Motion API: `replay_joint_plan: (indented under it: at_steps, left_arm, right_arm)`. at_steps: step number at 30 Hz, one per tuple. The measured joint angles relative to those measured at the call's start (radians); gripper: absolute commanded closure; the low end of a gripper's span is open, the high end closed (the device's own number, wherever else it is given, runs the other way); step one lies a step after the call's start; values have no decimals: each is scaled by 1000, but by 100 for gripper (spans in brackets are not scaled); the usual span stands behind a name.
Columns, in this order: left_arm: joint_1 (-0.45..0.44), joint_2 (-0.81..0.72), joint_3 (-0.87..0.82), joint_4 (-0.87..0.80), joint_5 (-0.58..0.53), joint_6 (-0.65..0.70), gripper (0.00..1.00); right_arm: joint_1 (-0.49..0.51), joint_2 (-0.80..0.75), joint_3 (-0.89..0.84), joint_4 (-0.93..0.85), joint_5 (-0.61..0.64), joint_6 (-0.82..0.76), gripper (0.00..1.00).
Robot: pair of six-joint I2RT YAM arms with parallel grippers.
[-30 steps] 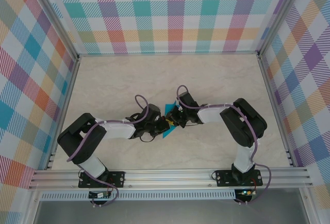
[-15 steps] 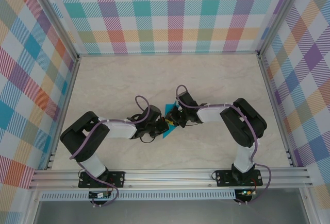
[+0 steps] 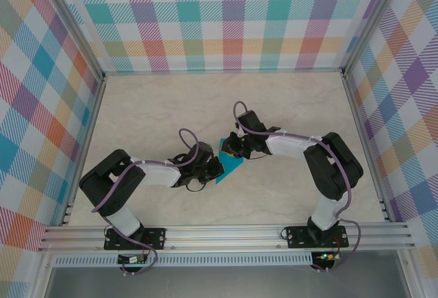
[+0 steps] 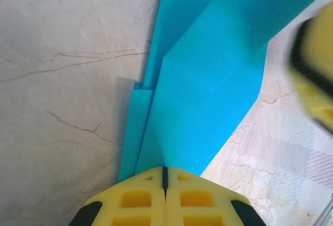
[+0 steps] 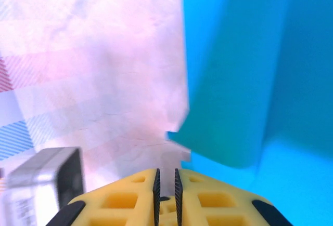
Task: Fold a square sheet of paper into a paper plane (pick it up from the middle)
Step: Fourth fold the wing at the center of the table.
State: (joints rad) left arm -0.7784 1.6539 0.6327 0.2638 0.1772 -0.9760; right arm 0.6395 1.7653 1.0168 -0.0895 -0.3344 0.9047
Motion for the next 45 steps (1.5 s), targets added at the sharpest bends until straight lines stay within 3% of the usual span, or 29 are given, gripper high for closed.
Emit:
replay_joint_plan:
  at_steps: [10, 32, 45]
  left_arm:
    - [-5, 0, 0, -1, -5, 3, 100]
    - [-5, -6, -28, 39, -13, 3, 100]
    - [-5, -18, -73, 103, -26, 3, 100]
  right_arm:
    - [9, 53, -2, 48, -82, -56, 93]
    - [8, 141, -35, 126, -41, -135, 90]
    - [-46, 154, -58, 206, -109, -133, 88]
